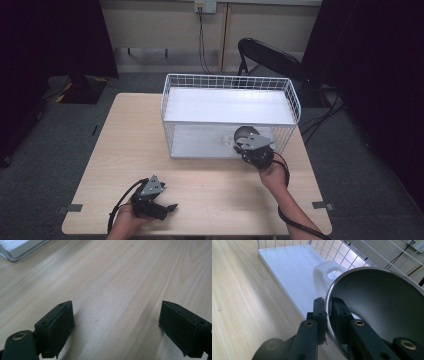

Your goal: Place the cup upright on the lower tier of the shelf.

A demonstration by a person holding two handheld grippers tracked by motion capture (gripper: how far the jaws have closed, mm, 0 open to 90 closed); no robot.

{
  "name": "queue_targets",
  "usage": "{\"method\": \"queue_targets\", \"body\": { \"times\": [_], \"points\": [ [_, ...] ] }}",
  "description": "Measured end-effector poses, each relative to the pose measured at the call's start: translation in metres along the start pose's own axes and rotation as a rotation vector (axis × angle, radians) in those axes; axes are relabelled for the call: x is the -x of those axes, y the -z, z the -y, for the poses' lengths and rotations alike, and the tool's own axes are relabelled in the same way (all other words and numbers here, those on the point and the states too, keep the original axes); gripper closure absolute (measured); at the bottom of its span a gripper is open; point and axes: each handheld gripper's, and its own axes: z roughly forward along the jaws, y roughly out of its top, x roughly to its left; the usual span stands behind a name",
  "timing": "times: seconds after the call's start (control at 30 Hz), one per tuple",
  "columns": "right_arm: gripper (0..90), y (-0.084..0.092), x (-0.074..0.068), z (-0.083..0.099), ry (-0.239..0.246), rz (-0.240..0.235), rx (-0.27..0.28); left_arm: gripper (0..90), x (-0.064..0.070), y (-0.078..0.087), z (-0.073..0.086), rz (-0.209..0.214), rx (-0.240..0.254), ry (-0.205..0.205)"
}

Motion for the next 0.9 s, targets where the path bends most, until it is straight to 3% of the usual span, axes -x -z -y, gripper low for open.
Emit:
{"method": "queue_targets", "body": {
  "times": [0.57,0.9],
  "points": [
    [82.0,-0.0073,0.0045,0.0001,0.006,0.022,0.000,11.9,0.0001,-0.0001,-0.0001,0.002,0.000,-0.001],
    [82.0,-0.0100,0.0026,0.0021,0.043,0.030,-0.004,11.8,0.0001,-0.0002,-0.0001,0.002,-0.001,-0.001]
  ]
}}
